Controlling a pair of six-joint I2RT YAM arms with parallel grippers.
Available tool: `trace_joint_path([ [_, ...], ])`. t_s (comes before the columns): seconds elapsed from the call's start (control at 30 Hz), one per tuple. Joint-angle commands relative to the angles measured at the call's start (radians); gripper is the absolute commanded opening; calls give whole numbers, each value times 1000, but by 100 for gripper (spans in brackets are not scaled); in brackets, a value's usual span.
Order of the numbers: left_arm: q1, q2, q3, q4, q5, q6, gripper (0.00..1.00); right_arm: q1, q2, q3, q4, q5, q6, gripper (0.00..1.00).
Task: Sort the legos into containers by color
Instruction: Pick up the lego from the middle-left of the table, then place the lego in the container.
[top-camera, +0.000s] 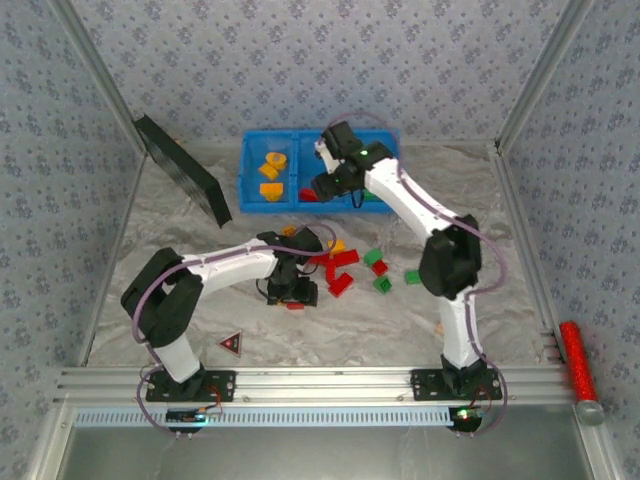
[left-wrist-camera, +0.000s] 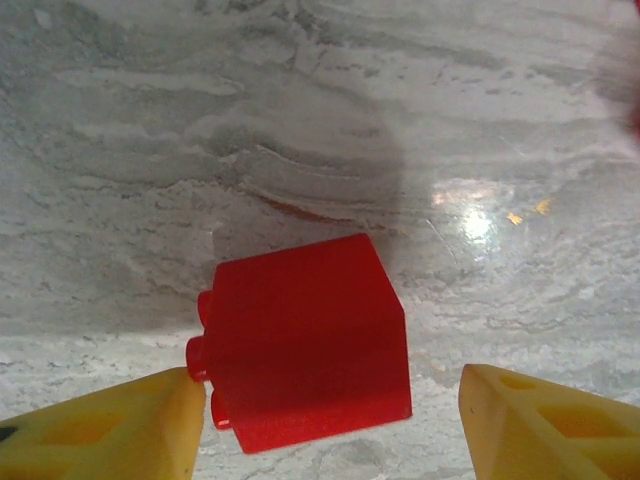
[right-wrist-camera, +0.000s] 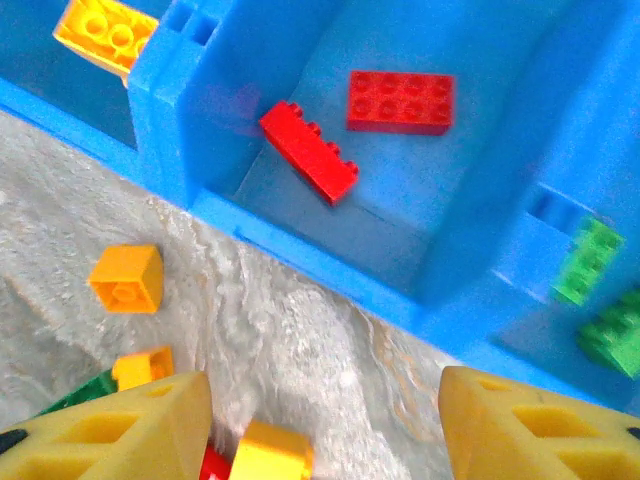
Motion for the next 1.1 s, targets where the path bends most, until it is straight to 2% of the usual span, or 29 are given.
trace_joint_path([
  [0.0, -6, 24, -12, 19, 7, 7, 62, -60, -172, -163, -21, 27, 81, 65],
  [0.23, -2, 66, 3, 25, 22, 30, 37, -236, -511, -595, -35, -1, 343, 77],
  [0.3, 3, 68, 27, 9, 22, 44, 33, -269, -587, -697, -42, -3, 419, 80],
  [0.53, 42, 47, 197, -116, -5, 129, 28, -344, -738, -1010, 34, -76, 621, 83],
  [0.73, 88, 49, 412, -220, -55, 208, 28, -368, -776, -1138, 86, -110, 697, 87],
  [0.9, 150, 130, 649, -266, -98, 283, 28, -385, -798, -1209, 127, -102, 784, 89],
  [1.07, 195, 291, 949, -312, -169, 351, 28, -421, -843, -1307, 224, -118, 939, 92],
])
